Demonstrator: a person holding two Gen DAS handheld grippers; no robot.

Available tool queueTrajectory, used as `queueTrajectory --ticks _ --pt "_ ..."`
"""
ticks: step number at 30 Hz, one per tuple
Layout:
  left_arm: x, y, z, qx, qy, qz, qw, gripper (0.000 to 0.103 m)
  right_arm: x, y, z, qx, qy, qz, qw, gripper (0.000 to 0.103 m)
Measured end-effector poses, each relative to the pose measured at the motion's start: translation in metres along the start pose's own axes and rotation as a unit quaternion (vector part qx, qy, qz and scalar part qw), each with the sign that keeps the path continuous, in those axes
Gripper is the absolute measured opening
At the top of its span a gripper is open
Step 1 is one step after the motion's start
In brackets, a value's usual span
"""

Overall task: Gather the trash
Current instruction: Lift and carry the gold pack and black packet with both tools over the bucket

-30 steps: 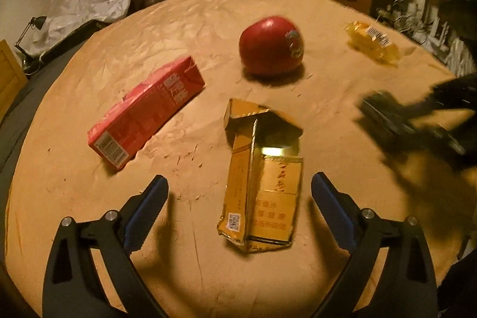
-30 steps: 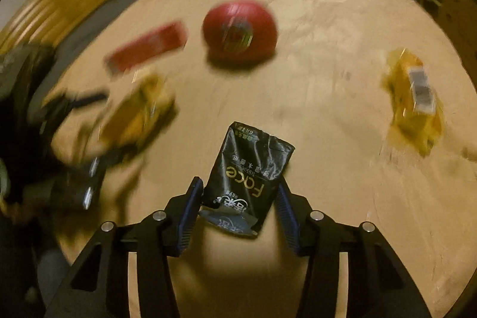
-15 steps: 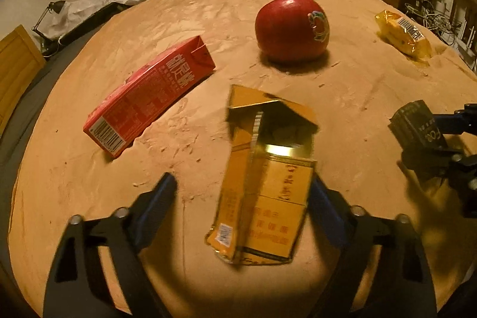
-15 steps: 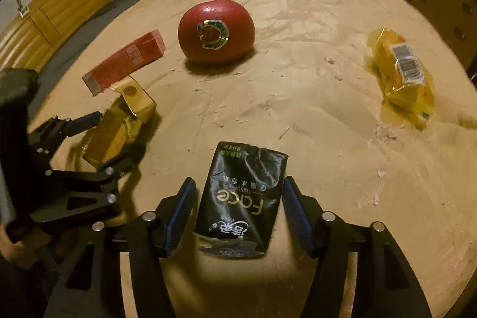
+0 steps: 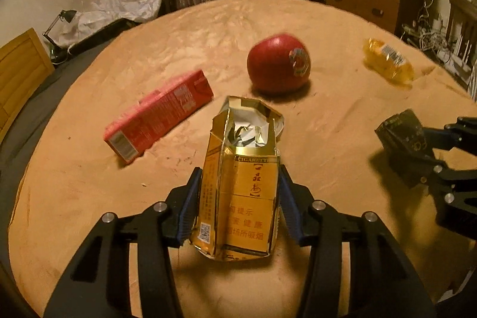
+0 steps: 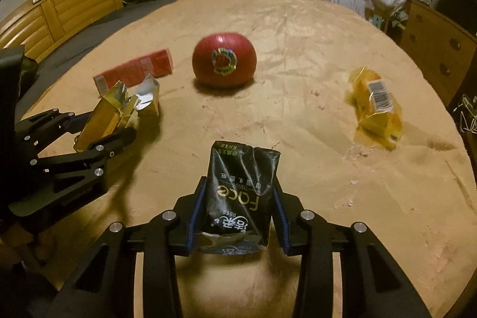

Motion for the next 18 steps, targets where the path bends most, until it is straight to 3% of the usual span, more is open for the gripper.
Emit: queueTrajectory --ticks 8,18 --pt "-0.045 -0.014 -0.018 -0.007 0.009 -0.04 0.9991 0.048 -0.059 0.002 0.001 0.015 -0.008 -0.057 0.998 0.041" --pt "-0.114 -0.032 -0.064 -0.013 0.033 -0.105 0.9938 0.048 -0.186 0.015 -0.033 0.062 0.016 -0.167 0.984 0.041"
Point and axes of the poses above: each gripper's, at about its wrist camera, not at the fingertips, and x roughly the way its jaws point, z to its left, y to its underside, the point moved 4 cm from there along x, roughly the way its jaws point, and after that the axes turned 7 degrees about y, right-handed, at the moved point
